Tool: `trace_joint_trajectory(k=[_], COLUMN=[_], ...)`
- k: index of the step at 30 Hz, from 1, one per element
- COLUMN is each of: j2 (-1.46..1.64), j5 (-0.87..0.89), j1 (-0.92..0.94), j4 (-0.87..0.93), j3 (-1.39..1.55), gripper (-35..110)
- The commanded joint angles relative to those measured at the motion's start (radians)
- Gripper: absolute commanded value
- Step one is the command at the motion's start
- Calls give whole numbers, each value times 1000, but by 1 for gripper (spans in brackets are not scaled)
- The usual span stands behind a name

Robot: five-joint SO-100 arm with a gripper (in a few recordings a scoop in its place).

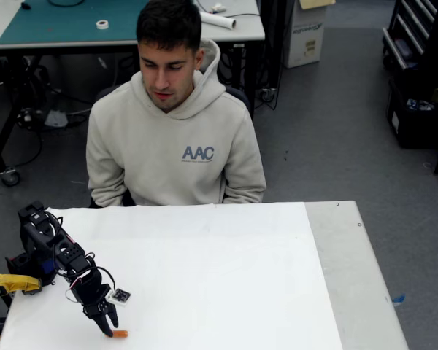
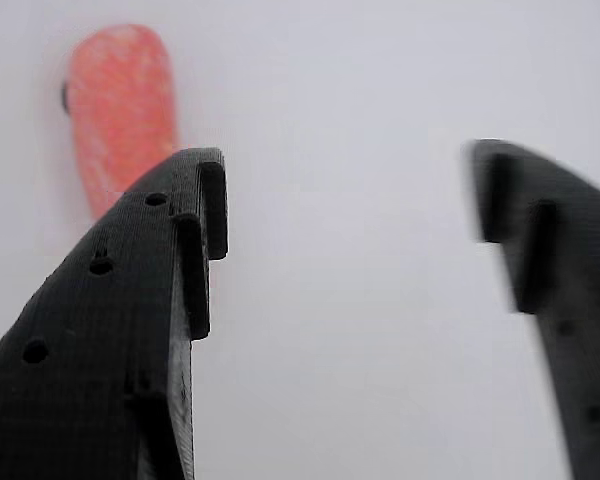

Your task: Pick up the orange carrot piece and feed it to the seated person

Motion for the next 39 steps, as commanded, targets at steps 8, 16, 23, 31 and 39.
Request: trace_joint_trajectory(k=[8,16,23,31,39], j2=[40,-49,-118,-121,-123], j5=[-35,-35,-35,-35,-34], j1=[38,40,43,31,31], j4=[-5,-9,-9,-5,-5], j3=[25,18,-35,-28,-26], gripper=[33,33,33,33,25])
